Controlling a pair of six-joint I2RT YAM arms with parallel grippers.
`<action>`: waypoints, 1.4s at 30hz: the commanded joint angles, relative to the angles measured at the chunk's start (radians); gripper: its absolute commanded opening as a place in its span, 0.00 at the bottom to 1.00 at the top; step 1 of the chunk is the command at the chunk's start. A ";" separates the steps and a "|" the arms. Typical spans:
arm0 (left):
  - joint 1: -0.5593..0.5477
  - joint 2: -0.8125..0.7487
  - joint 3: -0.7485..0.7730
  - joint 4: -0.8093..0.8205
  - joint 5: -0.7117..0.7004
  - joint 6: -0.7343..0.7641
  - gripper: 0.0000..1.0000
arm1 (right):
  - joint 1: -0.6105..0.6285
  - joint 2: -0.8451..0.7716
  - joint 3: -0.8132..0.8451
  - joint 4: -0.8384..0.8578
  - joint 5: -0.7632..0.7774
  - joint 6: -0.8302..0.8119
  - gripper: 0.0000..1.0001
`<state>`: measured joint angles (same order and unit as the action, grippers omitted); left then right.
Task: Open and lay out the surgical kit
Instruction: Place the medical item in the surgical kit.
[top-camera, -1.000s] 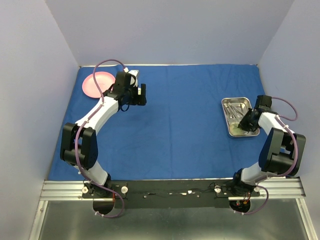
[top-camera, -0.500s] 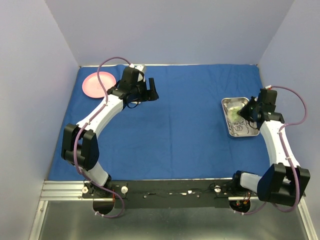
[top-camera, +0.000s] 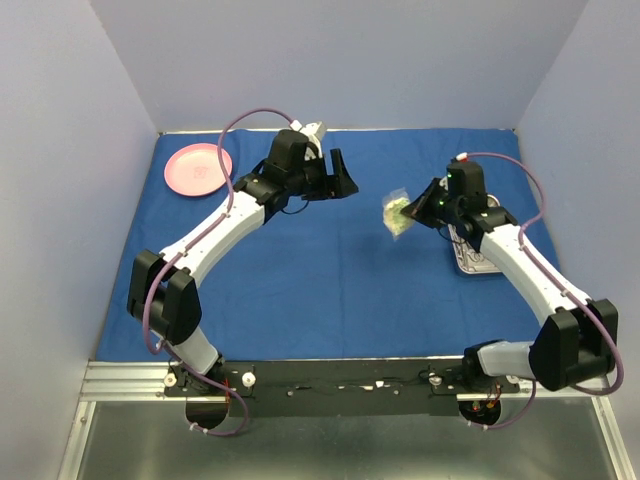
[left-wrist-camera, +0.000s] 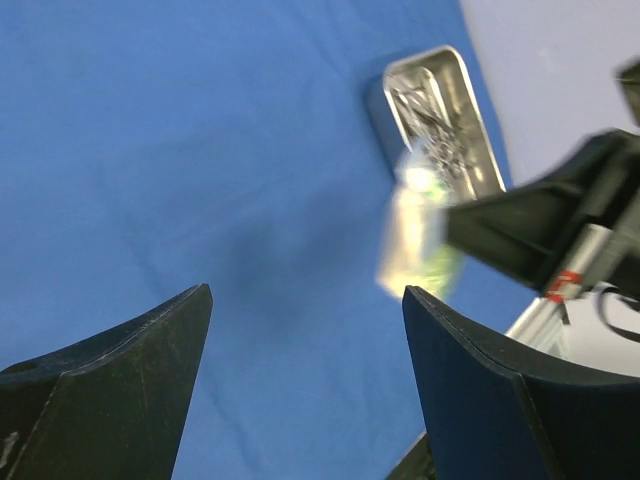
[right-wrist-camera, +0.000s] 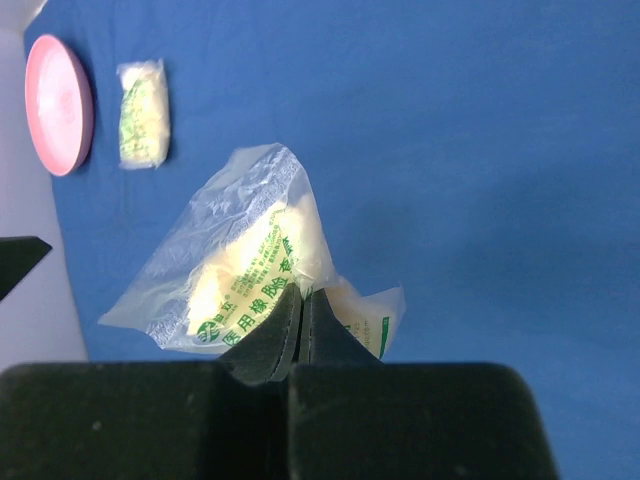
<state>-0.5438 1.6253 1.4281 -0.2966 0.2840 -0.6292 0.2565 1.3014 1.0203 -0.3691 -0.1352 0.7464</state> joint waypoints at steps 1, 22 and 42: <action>-0.067 0.008 0.017 0.065 0.023 -0.032 0.85 | 0.084 0.050 0.049 0.062 -0.023 0.054 0.01; -0.143 0.044 -0.034 0.033 -0.131 0.032 0.00 | 0.219 0.055 0.009 0.125 0.017 0.056 0.01; 0.024 0.266 0.225 -0.191 0.030 0.701 0.00 | 0.219 -0.382 -0.331 -0.071 0.141 -0.211 0.92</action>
<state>-0.5697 1.8053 1.5791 -0.3916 0.1776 -0.1154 0.4702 1.0012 0.7414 -0.3534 -0.0654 0.5999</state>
